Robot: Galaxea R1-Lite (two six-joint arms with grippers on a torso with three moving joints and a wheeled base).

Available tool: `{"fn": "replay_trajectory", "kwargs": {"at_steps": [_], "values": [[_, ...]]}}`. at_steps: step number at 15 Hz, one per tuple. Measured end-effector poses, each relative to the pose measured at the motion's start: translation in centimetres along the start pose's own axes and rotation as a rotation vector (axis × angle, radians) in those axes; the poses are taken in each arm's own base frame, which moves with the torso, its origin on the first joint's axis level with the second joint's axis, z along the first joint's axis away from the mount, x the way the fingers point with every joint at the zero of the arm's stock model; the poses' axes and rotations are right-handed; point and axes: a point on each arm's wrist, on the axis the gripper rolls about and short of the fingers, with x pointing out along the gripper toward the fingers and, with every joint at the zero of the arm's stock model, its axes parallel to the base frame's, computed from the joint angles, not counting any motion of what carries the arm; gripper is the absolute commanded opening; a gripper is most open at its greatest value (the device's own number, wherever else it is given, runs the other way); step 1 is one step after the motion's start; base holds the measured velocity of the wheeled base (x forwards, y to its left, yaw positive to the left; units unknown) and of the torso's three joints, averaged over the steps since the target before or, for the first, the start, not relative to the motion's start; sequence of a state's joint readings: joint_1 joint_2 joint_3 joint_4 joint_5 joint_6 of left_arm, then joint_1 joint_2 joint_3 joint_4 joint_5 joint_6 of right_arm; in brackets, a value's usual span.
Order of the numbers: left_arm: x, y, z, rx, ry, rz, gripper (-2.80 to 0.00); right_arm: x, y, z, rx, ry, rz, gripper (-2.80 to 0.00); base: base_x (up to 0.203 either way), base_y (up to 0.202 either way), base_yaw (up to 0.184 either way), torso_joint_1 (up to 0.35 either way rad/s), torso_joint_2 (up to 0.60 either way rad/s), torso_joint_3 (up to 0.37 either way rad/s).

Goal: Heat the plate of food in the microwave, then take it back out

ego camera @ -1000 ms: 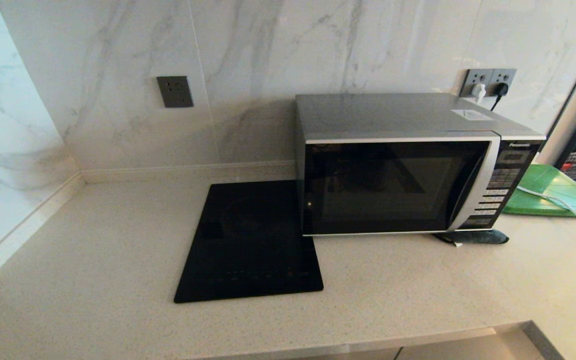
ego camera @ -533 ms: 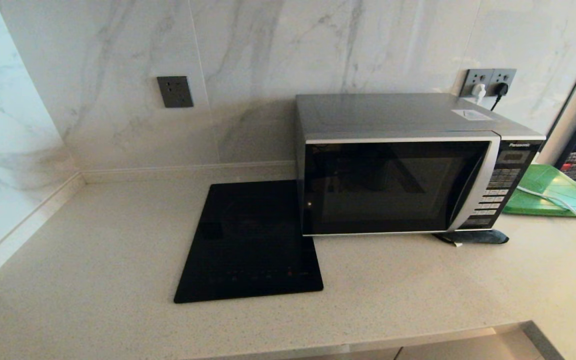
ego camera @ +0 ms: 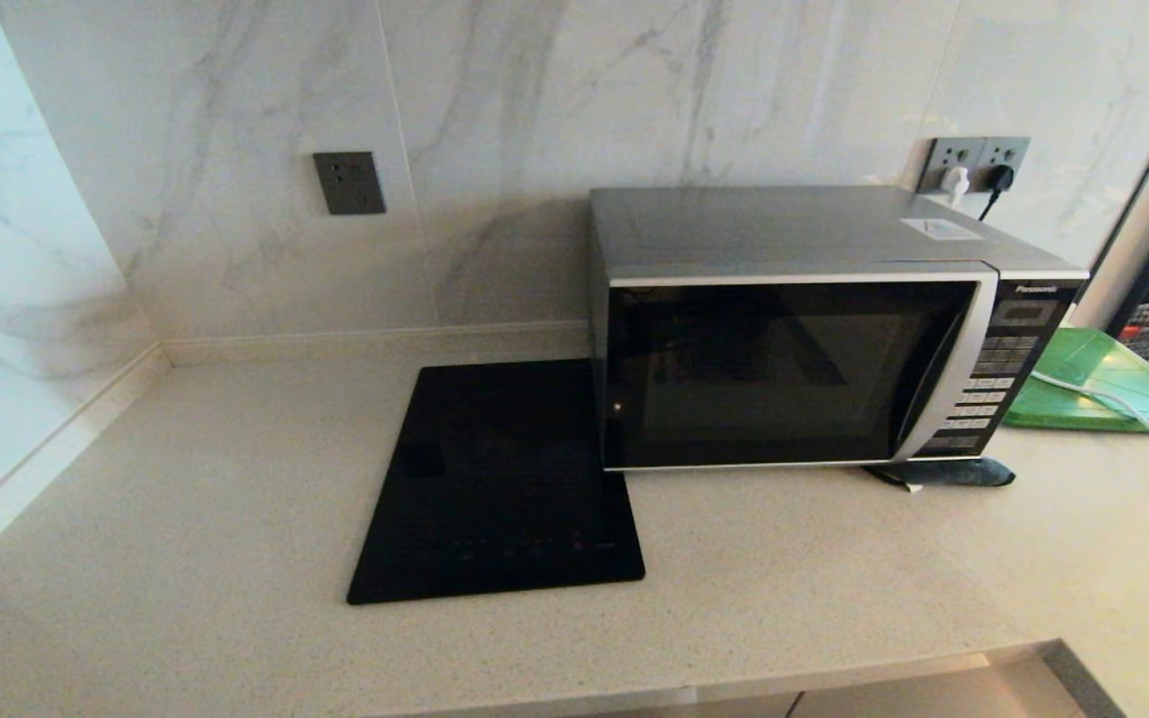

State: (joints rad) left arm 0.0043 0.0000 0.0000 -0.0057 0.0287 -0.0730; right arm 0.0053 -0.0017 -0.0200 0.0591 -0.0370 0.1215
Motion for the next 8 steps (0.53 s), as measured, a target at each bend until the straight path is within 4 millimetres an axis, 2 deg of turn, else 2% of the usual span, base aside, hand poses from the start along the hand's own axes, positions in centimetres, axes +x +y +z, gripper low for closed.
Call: {"fn": "replay_trajectory", "kwargs": {"at_steps": [8], "values": [[0.00,0.00,0.00,0.000,0.000,-0.001,-2.80,0.10,0.02,0.13,0.007,-0.034,0.006,-2.80,0.000,0.000,0.000,0.000,0.00,0.000]]}}
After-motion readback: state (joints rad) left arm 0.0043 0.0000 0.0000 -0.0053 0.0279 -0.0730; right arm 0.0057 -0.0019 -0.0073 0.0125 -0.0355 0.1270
